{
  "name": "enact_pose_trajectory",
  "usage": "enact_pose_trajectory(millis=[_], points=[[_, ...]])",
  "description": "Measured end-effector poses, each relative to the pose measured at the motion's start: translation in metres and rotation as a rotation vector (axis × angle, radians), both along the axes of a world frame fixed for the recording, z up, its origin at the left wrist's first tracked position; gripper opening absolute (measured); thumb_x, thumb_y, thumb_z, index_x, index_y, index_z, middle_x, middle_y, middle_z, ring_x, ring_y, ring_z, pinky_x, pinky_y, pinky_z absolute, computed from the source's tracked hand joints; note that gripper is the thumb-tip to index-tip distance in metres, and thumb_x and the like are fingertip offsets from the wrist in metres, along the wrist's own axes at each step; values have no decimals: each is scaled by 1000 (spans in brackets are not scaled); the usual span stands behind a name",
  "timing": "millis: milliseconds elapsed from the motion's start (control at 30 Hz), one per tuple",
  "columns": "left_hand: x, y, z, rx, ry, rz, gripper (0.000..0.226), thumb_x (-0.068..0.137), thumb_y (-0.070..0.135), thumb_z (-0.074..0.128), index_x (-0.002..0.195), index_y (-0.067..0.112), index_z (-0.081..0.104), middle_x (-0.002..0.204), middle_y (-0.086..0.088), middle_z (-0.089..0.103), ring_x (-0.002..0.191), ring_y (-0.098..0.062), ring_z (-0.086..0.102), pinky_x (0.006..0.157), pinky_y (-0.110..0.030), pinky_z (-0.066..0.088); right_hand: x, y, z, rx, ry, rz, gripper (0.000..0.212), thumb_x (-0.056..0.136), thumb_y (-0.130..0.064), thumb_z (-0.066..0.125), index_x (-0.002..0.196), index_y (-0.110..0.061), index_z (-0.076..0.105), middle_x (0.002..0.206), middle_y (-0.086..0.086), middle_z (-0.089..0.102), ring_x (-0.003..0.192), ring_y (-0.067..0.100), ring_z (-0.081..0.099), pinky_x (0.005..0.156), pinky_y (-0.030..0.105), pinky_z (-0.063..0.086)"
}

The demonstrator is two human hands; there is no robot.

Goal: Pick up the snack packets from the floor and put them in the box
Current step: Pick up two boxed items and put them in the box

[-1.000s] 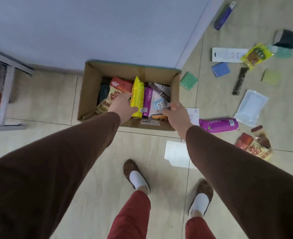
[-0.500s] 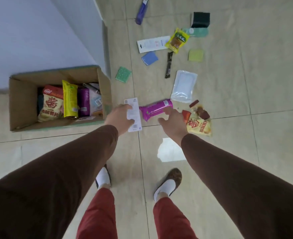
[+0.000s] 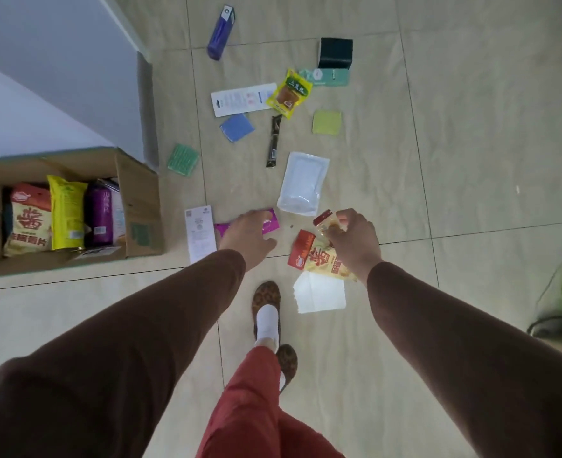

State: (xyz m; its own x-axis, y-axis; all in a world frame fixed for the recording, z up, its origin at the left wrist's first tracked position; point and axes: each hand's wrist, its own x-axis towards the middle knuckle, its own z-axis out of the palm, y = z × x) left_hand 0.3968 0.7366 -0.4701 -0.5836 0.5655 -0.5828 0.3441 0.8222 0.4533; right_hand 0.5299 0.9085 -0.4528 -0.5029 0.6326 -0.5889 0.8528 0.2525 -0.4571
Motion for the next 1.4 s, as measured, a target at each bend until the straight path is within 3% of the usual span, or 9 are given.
enact_pose_trajectory(millis=[133,467,833,1400], points=[[-15,42,-5,8,-6,42,44,82,25,68,124,20,58,112,-4,62,106,-26,58,87,-39,50,-15,51,-3,22,2,38,43,95,-20,58,137,-14,56,134,7,63,125,29,56,101,40,49],[-20,200,-18,-39,9,105,56,87,25,67,140,19,49,140,-5,54,129,-25,49,106,-37,40,-29,217,-19,16,24,163,43,96,-17,58,139,-15,56,135,6,62,123,28,56,101,40,48],[-3,401,-41,-55,-49,384,58,82,26,71,137,20,52,136,-4,59,125,-25,55,103,-40,45,-56,413,-29,-14,48,335,44,96,-18,54,140,-16,54,135,3,61,126,23,53,99,34,43],[-186,417,-92,-56,-60,619,55,83,23,69,135,18,53,139,-6,54,128,-26,49,104,-38,41,-310,459,-95,15,-18,638,47,98,-15,57,144,-11,49,141,10,59,129,28,52,105,41,45]])
